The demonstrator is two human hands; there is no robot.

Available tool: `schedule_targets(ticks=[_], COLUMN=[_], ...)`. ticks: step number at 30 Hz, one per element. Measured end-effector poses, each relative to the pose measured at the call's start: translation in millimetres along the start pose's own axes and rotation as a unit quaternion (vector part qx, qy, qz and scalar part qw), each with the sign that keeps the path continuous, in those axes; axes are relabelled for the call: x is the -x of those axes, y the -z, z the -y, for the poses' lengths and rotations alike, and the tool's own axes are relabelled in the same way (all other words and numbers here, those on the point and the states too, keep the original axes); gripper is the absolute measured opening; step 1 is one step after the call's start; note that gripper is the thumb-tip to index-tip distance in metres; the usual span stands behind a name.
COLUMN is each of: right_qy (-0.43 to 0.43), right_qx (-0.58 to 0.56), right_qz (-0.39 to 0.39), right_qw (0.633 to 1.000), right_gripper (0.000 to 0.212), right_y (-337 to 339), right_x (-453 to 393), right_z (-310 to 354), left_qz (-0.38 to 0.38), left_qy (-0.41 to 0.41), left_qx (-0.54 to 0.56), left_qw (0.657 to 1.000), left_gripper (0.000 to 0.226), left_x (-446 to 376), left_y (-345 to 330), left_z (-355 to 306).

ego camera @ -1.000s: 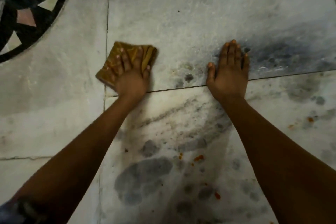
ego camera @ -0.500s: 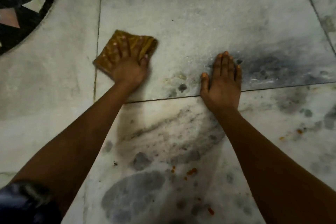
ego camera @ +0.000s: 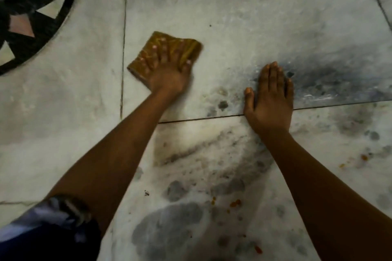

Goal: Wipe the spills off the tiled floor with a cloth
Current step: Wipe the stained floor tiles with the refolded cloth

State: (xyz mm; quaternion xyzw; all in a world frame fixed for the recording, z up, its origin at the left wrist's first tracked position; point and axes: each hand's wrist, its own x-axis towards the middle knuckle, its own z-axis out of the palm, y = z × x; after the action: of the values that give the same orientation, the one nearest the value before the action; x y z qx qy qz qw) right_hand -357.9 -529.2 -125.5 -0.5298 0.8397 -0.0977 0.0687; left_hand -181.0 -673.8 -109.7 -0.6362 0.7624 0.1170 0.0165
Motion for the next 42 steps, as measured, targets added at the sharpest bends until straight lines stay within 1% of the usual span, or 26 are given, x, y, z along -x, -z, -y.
schedule_targets(ticks=[3,5,7,9,11,12,14,16,17,20,22,24,27,30,32,34,36,38,40,41,42], right_qy=[-0.004,-0.007,-0.007,-0.008,-0.006,-0.005,-0.005,-0.002,-0.002,0.003,0.002,-0.002,-0.001,0.0,-0.001,-0.001,-0.004,-0.004,0.004,0.012,0.026], right_qx=[-0.003,-0.007,-0.005,0.004,0.008,0.01,0.007,0.004,0.004,-0.002,-0.004,-0.003,-0.002,-0.004,-0.004,-0.005,-0.013,-0.039,-0.089,-0.104,-0.103], right_qz=[0.002,0.002,0.003,0.002,-0.002,-0.004,-0.008,-0.015,-0.019,-0.021,-0.017,-0.012,-0.005,-0.003,0.002,0.007,0.029,0.07,0.125,0.129,0.11], right_qw=[1.0,1.0,1.0,1.0,1.0,1.0,1.0,1.0,1.0,1.0,1.0,1.0,1.0,1.0,1.0,1.0,1.0,0.997,0.988,0.986,0.988], right_gripper=[0.071,0.07,0.07,0.069,0.069,0.069,0.069,0.069,0.069,0.069,0.069,0.069,0.07,0.071,0.072,0.072,0.069,0.066,0.063,0.061,0.061], right_y=[0,1,1,2,2,2,0,-1,-3,-4,-2,0,2,2,1,-1,0,5,20,30,41], right_x=[0,1,0,0,0,-1,-1,-1,-1,-1,-1,-1,1,1,1,-1,-2,-7,-12,-9,0], right_z=[1,1,1,1,2,2,1,-1,-2,-2,-1,0,0,0,-1,-3,-5,-8,-13,-17,-21], left_qz=[-0.025,-0.031,-0.021,-0.014,-0.011,-0.005,0.017,0.034,0.04,0.033,0.009,-0.019,-0.028,-0.018,-0.012,-0.014,-0.025,-0.03,-0.026,-0.026,-0.032], left_qy=[0.055,0.058,0.016,-0.052,-0.122,-0.142,-0.15,-0.123,-0.097,0.007,0.053,0.067,0.055,0.036,0.017,-0.01,-0.005,0.022,0.041,0.038,0.031], left_qx=[0.016,0.01,-0.016,-0.033,-0.035,-0.027,0.002,0.033,0.05,0.062,0.024,-0.02,-0.04,-0.054,-0.08,-0.081,-0.032,0.062,0.192,0.257,0.311], left_qw=[0.998,0.998,1.0,0.998,0.992,0.99,0.989,0.991,0.993,0.997,0.998,0.997,0.997,0.998,0.997,0.997,0.999,0.997,0.98,0.965,0.95], left_gripper=[0.055,0.055,0.058,0.059,0.055,0.054,0.053,0.054,0.055,0.058,0.058,0.057,0.054,0.05,0.047,0.048,0.044,0.039,0.035,0.033,0.031], left_x=[31,71,100,98,64,39,-10,-54,-73,-102,-90,-60,-1,52,79,93,98,100,104,108,116], left_y=[3,-6,-17,-24,-25,-22,-15,-6,-2,11,16,18,16,9,6,10,22,35,48,53,59], left_z=[33,30,8,-23,-56,-72,-98,-110,-108,-67,-31,-5,11,11,10,11,14,20,25,28,29])
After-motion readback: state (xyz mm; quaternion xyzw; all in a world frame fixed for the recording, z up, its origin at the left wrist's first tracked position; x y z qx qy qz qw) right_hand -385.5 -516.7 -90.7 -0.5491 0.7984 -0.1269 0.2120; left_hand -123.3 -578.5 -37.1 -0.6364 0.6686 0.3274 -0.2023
